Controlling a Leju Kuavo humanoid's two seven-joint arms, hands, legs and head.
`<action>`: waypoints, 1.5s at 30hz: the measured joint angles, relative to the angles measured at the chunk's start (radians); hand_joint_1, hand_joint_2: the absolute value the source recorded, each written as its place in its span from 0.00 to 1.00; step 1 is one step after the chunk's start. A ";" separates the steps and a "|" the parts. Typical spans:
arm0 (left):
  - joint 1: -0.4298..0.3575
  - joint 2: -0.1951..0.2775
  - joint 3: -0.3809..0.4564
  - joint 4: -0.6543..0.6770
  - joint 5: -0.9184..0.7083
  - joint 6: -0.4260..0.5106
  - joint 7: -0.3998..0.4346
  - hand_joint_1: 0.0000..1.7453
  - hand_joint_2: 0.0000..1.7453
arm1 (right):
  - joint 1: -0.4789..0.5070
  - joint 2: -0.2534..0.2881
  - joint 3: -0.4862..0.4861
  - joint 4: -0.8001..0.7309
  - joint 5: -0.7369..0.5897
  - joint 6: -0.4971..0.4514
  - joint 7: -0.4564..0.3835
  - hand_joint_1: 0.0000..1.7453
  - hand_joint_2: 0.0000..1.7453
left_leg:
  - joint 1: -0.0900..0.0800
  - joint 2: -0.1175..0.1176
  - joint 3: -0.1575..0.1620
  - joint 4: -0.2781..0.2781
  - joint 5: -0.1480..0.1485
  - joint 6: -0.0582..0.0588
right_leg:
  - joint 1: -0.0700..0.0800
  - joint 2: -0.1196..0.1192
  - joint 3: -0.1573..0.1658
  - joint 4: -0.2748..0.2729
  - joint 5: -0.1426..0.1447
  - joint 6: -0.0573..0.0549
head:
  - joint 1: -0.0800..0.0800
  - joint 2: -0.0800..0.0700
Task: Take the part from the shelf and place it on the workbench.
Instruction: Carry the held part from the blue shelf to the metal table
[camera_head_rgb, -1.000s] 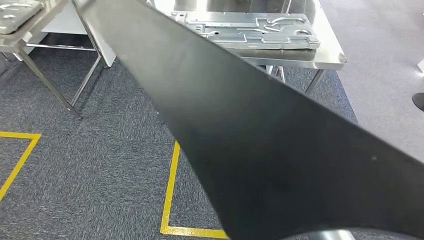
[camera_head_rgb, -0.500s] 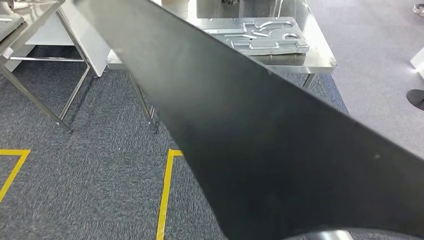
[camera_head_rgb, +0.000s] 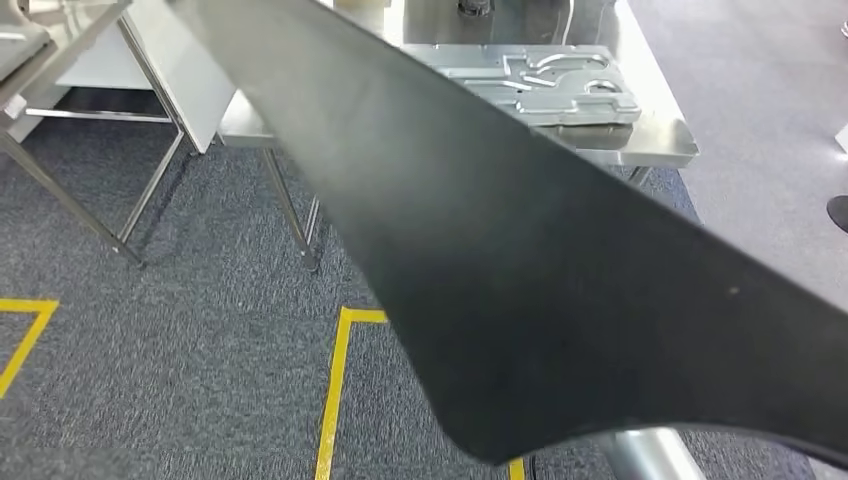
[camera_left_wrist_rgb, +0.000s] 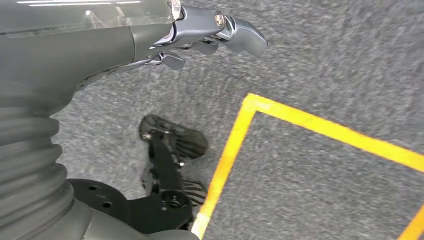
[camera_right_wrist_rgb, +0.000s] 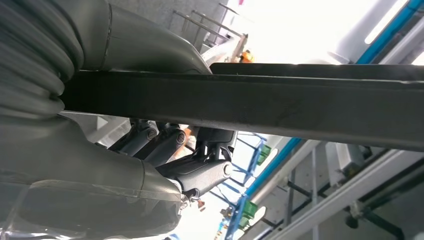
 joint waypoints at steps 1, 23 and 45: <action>-0.002 0.000 0.001 0.000 0.000 0.000 -0.001 0.00 1.00 | 0.000 0.000 0.000 0.001 -0.001 0.000 0.000 1.00 1.00 | 0.000 0.000 0.005 -0.001 -0.007 -0.007 | 0.003 -0.003 0.008 -0.033 0.018 -0.007 | -0.001 0.000; -0.002 0.004 0.010 0.000 -0.020 0.002 -0.006 0.00 1.00 | -0.020 0.011 -0.003 0.000 -0.009 -0.002 -0.003 1.00 1.00 | -0.002 0.001 -0.061 0.004 0.052 0.019 | 0.020 0.013 0.052 0.088 -0.109 -0.013 | -0.004 0.000; 0.003 0.004 0.016 0.000 -0.015 0.003 -0.014 0.00 1.00 | -0.021 0.013 -0.010 0.004 -0.019 -0.001 0.000 1.00 1.00 | -0.001 0.000 -0.165 0.143 0.001 -0.028 | 0.016 0.010 0.148 -0.061 -0.072 -0.053 | -0.013 0.000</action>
